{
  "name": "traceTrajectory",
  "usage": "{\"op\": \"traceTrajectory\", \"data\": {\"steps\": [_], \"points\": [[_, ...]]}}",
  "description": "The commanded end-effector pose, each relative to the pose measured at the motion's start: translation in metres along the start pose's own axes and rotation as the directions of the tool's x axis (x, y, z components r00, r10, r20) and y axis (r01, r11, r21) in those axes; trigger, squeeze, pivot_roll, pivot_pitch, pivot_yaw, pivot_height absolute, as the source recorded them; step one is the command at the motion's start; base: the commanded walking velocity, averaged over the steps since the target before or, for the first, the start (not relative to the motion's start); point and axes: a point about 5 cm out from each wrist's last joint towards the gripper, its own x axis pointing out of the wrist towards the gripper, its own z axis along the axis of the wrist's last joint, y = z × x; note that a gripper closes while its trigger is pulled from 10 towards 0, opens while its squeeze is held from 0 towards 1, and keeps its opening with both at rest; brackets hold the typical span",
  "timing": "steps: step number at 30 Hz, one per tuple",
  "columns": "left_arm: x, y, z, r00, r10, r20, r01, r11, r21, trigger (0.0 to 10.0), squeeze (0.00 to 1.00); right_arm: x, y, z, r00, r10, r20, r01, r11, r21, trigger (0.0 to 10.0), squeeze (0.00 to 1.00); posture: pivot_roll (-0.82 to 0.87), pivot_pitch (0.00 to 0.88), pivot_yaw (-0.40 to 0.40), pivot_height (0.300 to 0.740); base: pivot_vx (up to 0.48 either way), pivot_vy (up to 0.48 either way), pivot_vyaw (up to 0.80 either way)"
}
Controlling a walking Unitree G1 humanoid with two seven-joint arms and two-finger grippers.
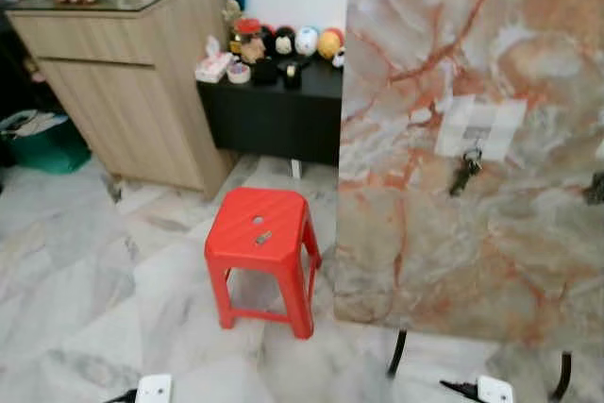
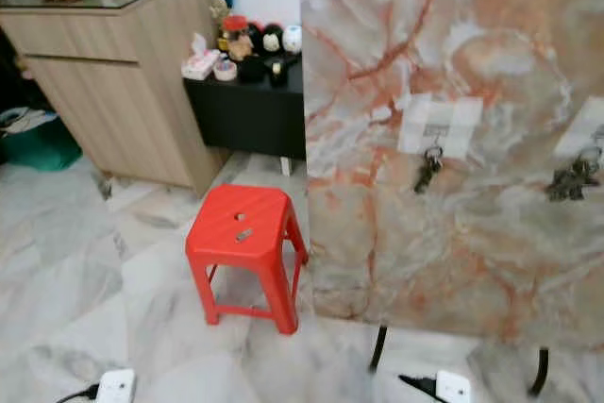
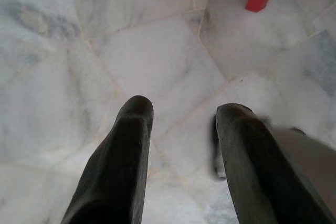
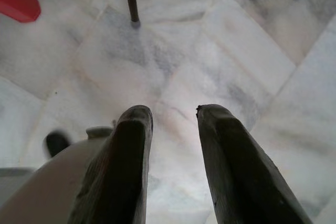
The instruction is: Hang keys on a hook
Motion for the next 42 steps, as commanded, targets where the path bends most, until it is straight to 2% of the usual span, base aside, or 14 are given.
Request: {"op": "traceTrajectory", "data": {"steps": [1, 10, 18, 28, 36, 42], "points": [[-0.001, 0.008, 0.0, 1.0, 0.017, -0.007, -0.017, 1.0, 0.024, 10.0, 0.0, 0.001, 0.012, 0.001, 1.0, 0.02, 0.004, -0.02, 1.0, 0.001, 10.0, 0.0, -0.04, 0.0, 0.03, 0.74, 0.0, 0.48, 0.0], [-0.001, 0.008, -0.001, 1.0, 0.015, -0.009, -0.015, 0.999, 0.028, 10.0, 0.0, 0.002, 0.025, 0.0, 0.999, 0.034, 0.001, -0.034, 0.999, -0.018, 10.0, 0.0, -0.03, 0.0, 0.031, 0.74, 0.0, 0.48, 0.0], [-0.002, 0.007, -0.002, 1.0, 0.015, -0.01, -0.015, 0.999, 0.029, 10.0, 0.0, 0.002, 0.025, 0.001, 0.999, 0.035, 0.003, -0.035, 0.999, -0.026, 10.0, 0.0, -0.03, 0.0, 0.029, 0.74, 0.0, 0.48, 0.0], [-0.002, 0.008, -0.004, 1.0, 0.019, -0.014, -0.019, 0.999, 0.031, 10.0, 0.0, 0.002, 0.015, 0.007, 1.0, 0.024, 0.017, -0.023, 0.999, -0.034, 10.0, 0.0, -0.03, 0.0, 0.031, 0.74, 0.0, 0.48, 0.0], [-0.002, 0.007, -0.004, 1.0, 0.014, -0.009, -0.014, 0.999, 0.043, 10.0, 0.0, 0.002, 0.027, 0.005, 0.999, 0.043, 0.019, -0.042, 0.998, -0.035, 10.0, 0.0, -0.03, 0.0, 0.037, 0.74, 0.0, 0.0, 0.0], [-0.002, 0.01, -0.003, 1.0, 0.027, -0.003, -0.027, 0.999, 0.017, 10.0, 0.0, 0.002, 0.033, 0.008, 0.998, 0.054, 0.025, -0.053, 0.998, -0.035, 10.0, 0.0, -0.02, 0.0, 0.03, 0.74, 0.0, 0.0, 0.0]]}}
